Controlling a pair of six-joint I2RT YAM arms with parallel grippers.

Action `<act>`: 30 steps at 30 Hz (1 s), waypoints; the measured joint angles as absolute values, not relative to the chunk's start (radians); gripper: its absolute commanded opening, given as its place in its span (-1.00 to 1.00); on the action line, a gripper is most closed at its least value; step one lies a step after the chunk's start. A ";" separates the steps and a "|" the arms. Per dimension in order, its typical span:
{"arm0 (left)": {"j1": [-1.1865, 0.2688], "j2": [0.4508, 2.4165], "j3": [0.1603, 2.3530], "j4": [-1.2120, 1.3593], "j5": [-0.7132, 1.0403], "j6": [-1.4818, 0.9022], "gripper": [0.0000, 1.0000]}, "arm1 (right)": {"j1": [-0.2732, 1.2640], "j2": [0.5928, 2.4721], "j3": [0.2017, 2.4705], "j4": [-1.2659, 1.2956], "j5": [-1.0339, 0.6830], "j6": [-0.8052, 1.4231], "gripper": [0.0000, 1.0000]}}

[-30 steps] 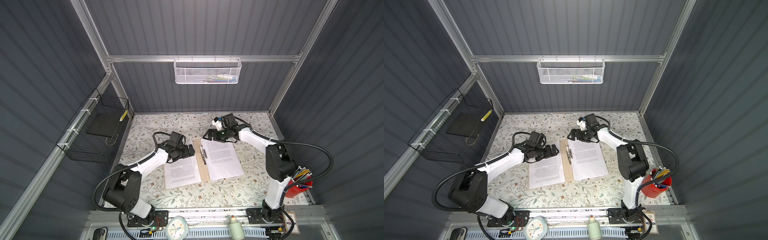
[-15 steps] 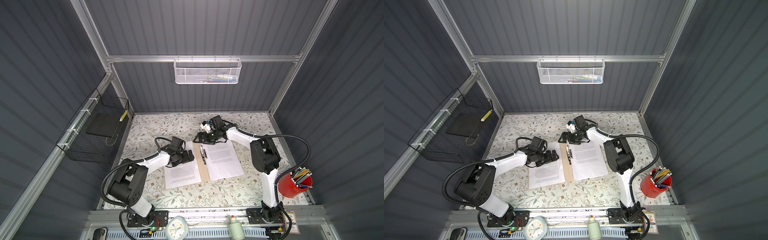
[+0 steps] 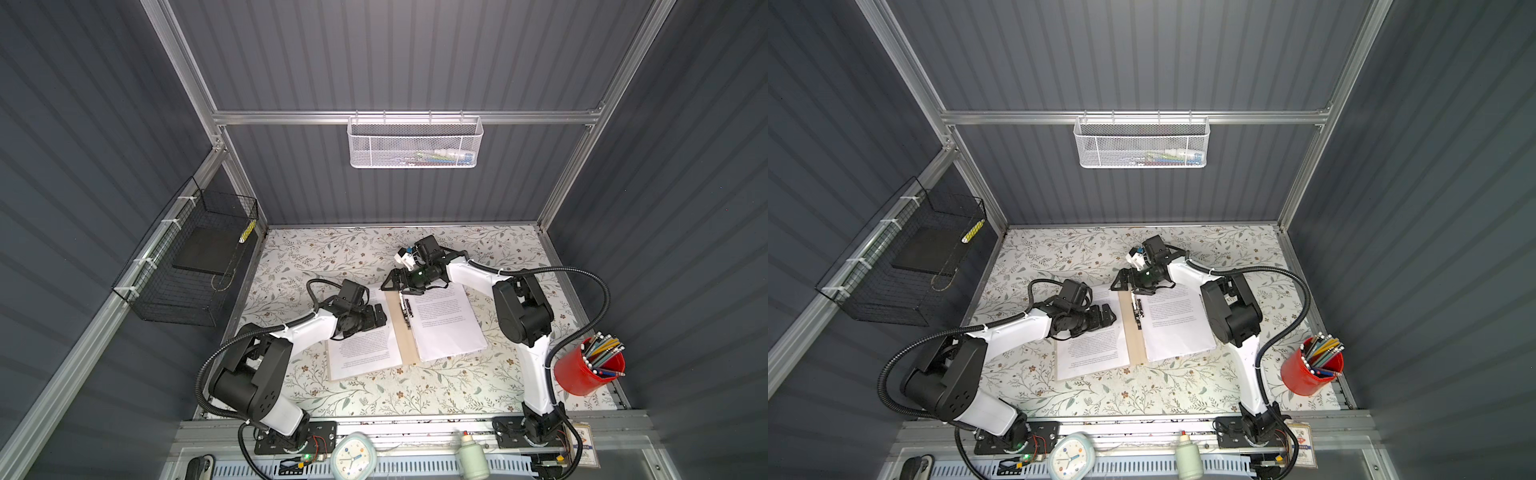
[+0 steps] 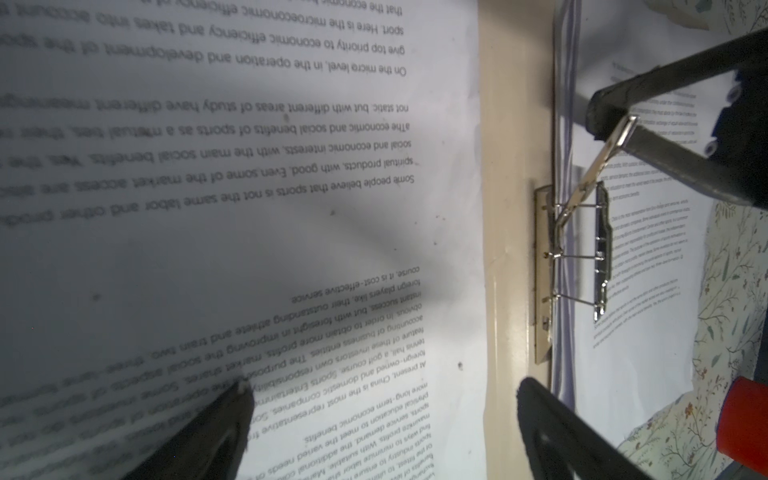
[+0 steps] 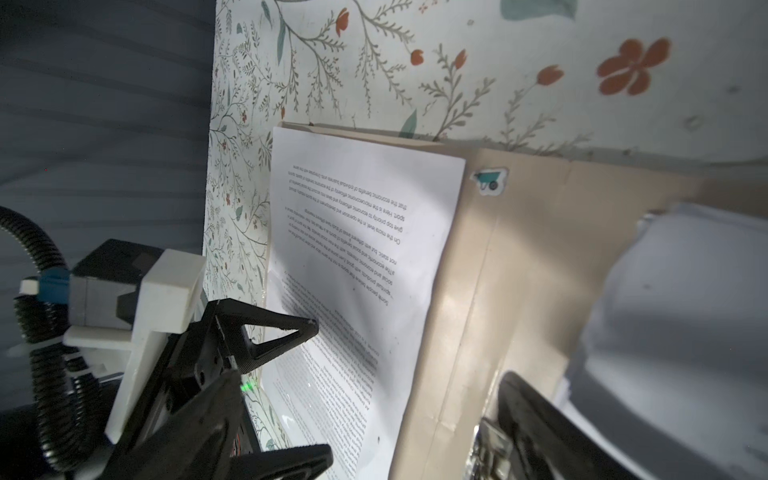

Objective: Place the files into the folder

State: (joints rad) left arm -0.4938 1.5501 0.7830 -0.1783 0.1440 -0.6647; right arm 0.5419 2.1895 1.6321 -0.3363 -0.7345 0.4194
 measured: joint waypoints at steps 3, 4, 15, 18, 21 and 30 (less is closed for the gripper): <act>-0.494 1.549 0.782 -0.179 0.137 -0.667 0.99 | 0.546 2.189 1.625 -0.317 -0.753 0.427 0.91; -0.494 1.549 0.782 -0.179 0.136 -0.668 0.99 | 0.547 2.187 1.619 -0.310 -0.758 0.427 0.91; -0.494 1.546 0.777 -0.172 0.122 -0.686 0.99 | 0.560 2.022 1.403 -0.235 -0.794 0.468 0.90; -0.494 1.546 0.776 -0.170 0.117 -0.689 1.00 | 0.572 1.957 1.346 -0.216 -0.794 0.476 0.90; -0.494 1.545 0.775 -0.170 0.113 -0.689 0.99 | 0.585 1.908 1.290 -0.194 -0.791 0.491 0.92; -0.494 1.542 0.773 -0.168 0.106 -0.685 0.99 | 0.602 1.768 1.187 -0.179 -0.670 0.537 0.98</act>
